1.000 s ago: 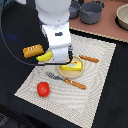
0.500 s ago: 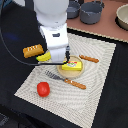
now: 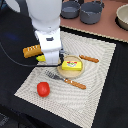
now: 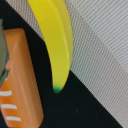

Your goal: Interact with the objects in diverse but meaningful ways.

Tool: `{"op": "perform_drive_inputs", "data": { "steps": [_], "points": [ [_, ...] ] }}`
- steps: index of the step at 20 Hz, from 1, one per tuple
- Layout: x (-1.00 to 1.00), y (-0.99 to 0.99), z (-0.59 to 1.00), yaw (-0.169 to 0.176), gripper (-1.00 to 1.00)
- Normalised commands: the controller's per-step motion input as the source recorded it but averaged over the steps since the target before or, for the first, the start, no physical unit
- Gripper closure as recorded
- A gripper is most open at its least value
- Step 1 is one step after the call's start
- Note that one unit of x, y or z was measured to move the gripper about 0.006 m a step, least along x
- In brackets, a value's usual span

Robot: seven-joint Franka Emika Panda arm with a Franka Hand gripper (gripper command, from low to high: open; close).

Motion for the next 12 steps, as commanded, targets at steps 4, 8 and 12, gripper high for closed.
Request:
{"op": "perform_drive_inputs", "data": {
  "steps": [4,8,12],
  "points": [
    [-0.64,0.16,-0.37,0.038,-1.00],
    [-0.28,0.03,-0.23,0.012,-1.00],
    [-0.01,0.00,-0.12,0.000,-1.00]
  ]
}}
